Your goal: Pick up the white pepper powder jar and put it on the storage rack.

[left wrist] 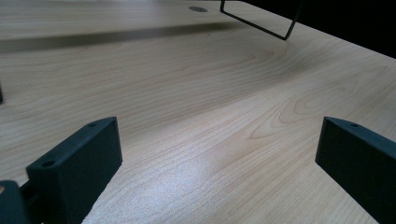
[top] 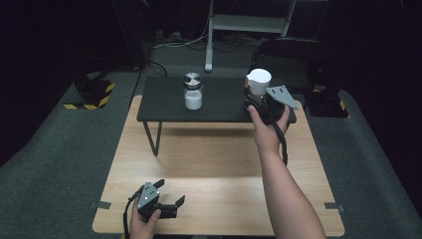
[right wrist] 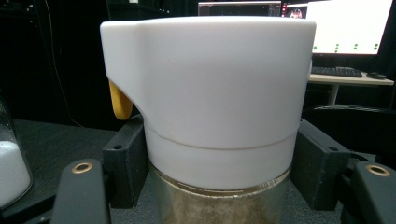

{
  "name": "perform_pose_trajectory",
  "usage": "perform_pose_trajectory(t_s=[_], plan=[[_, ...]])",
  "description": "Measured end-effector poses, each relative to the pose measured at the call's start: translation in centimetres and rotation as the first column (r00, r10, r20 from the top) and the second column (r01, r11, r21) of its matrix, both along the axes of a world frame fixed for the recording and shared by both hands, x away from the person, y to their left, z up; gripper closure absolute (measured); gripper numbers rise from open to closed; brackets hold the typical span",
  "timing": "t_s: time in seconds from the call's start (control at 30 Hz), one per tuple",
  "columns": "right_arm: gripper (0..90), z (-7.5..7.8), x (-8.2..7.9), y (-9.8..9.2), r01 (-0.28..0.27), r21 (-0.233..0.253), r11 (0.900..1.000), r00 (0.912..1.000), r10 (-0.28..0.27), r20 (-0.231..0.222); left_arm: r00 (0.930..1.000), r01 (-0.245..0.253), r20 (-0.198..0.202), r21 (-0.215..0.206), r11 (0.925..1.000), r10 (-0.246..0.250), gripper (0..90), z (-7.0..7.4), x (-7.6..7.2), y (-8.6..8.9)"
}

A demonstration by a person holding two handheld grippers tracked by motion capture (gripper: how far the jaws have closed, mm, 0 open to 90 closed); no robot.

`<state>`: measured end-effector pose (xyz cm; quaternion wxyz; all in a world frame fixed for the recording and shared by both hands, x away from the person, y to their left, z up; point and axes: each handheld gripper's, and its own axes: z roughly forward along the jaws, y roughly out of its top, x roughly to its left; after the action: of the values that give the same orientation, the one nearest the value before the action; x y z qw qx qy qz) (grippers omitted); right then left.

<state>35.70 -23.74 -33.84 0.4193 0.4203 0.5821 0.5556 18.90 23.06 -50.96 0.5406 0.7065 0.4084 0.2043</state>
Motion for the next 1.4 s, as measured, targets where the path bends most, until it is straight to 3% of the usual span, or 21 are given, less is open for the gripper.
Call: perform_pose_trajectory(t_s=[0.67, 0.97, 1.07, 1.13, 1.4], plan=[[24.4, 0.4, 0.1, -0.8, -0.026, 0.015, 1.000, 0.9989, 0.026, -0.040, 1.0000, -0.001, 0.005, 0.007, 1.0000, 0.001, 0.5, 0.0, 0.0, 0.0], [14.0, 0.6, -0.1, -1.1, -0.050, 0.012, 0.999, 0.9978, 0.051, -0.044, 1.0000, 0.000, 0.004, 0.007, 1.0000, 0.000, 0.5, 0.0, 0.0, 0.0], [2.8, 0.5, -0.2, -1.1, -0.055, 0.019, 0.998, 0.9978, 0.055, -0.037, 1.0000, -0.002, 0.002, 0.003, 1.0000, 0.002, 0.5, 0.0, 0.0, 0.0], [0.2, 0.4, -0.2, -1.3, -0.071, 0.020, 0.997, 0.9970, 0.071, -0.031, 1.0000, -0.003, 0.002, 0.001, 1.0000, 0.003, 0.5, 0.0, 0.0, 0.1], [0.2, 0.3, -1.0, -1.6, -0.085, 0.028, 0.996, 0.9962, 0.086, -0.017, 1.0000, -0.001, 0.004, 0.002, 1.0000, 0.001, 0.5, 0.0, 0.0, 0.0]])
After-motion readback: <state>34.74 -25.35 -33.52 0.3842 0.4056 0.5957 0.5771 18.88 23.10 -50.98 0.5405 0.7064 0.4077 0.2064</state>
